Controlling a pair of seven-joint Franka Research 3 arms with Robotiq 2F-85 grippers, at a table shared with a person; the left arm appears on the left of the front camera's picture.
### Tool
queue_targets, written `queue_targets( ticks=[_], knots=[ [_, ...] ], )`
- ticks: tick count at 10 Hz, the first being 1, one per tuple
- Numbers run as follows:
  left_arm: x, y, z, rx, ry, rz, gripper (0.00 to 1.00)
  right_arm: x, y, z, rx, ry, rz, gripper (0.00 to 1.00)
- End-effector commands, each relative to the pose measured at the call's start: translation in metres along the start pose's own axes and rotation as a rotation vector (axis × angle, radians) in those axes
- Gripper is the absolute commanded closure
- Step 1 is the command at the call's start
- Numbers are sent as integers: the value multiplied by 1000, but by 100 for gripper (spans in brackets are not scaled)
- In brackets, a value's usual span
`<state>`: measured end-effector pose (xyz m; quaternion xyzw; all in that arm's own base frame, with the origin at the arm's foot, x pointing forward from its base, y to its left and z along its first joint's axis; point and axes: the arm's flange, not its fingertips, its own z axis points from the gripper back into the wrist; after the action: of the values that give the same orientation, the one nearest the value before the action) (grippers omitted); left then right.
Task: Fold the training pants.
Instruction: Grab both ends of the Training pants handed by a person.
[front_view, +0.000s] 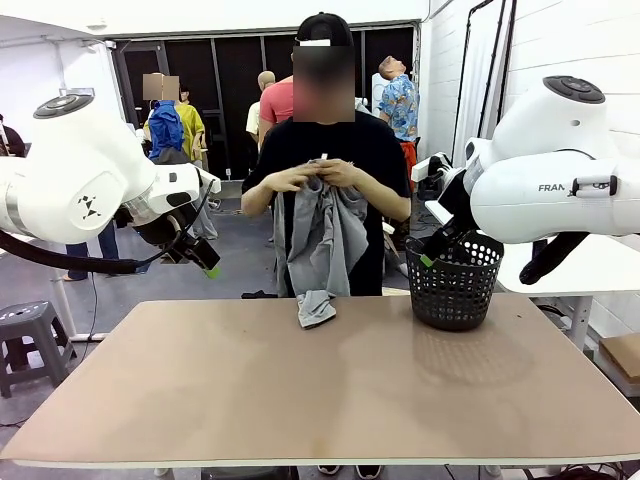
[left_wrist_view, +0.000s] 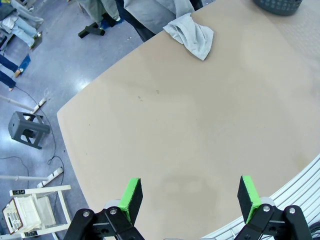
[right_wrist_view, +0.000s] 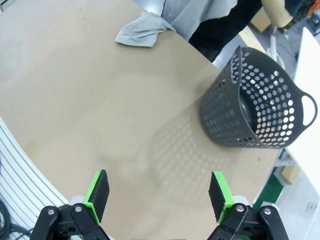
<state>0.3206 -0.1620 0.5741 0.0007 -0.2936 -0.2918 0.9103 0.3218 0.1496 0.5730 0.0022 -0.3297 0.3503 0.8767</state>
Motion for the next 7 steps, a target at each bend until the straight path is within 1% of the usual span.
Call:
queue_targets(
  ticks=[1, 7],
  knots=[
    [1, 0, 0, -4, -1, 1, 0, 0, 0, 0, 10, -4, 0, 0],
    [1, 0, 0, -4, -1, 1, 0, 0, 0, 0, 10, -4, 0, 0]
  ],
)
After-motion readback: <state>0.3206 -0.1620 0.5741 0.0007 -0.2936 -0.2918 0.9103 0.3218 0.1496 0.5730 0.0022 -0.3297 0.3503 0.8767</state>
